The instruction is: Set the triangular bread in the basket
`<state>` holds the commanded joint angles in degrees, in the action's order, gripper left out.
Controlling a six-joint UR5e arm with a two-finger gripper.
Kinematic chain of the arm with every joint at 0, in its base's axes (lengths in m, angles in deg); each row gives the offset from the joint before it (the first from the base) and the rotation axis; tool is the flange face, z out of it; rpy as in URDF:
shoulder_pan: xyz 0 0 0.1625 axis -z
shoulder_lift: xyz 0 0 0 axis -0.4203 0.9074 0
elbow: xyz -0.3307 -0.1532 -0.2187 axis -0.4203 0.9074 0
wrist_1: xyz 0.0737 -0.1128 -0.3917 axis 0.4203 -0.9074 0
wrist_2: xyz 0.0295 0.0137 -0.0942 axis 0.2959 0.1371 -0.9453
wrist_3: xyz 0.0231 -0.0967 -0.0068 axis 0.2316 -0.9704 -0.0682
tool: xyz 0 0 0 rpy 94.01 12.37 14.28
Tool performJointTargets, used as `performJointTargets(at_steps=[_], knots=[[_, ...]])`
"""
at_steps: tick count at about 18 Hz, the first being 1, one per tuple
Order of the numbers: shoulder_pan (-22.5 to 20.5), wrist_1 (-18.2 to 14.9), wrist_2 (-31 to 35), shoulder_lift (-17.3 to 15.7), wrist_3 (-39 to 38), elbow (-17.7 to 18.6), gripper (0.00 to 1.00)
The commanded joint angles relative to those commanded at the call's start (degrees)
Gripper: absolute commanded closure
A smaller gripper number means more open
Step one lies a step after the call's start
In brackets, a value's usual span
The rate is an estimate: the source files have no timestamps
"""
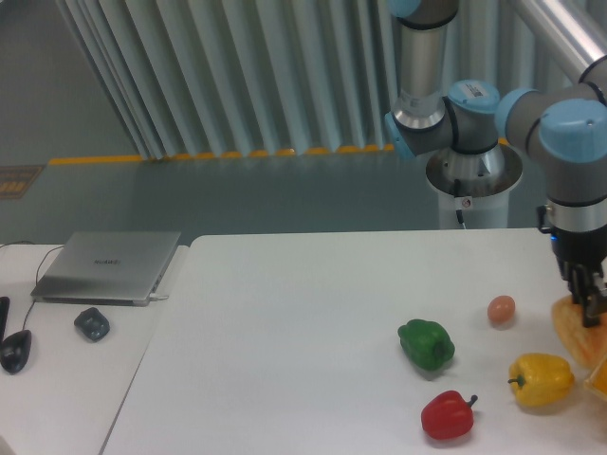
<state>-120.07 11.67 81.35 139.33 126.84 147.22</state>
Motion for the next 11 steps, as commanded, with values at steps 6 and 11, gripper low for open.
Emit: performJointTargets(at_steps=[6, 11], knots=[[-3.4, 4.5, 0.5, 2.6, 8.8, 0.0, 0.65], [-5.3, 6.9, 4.6, 3.9, 15.1, -0.1, 0.62]])
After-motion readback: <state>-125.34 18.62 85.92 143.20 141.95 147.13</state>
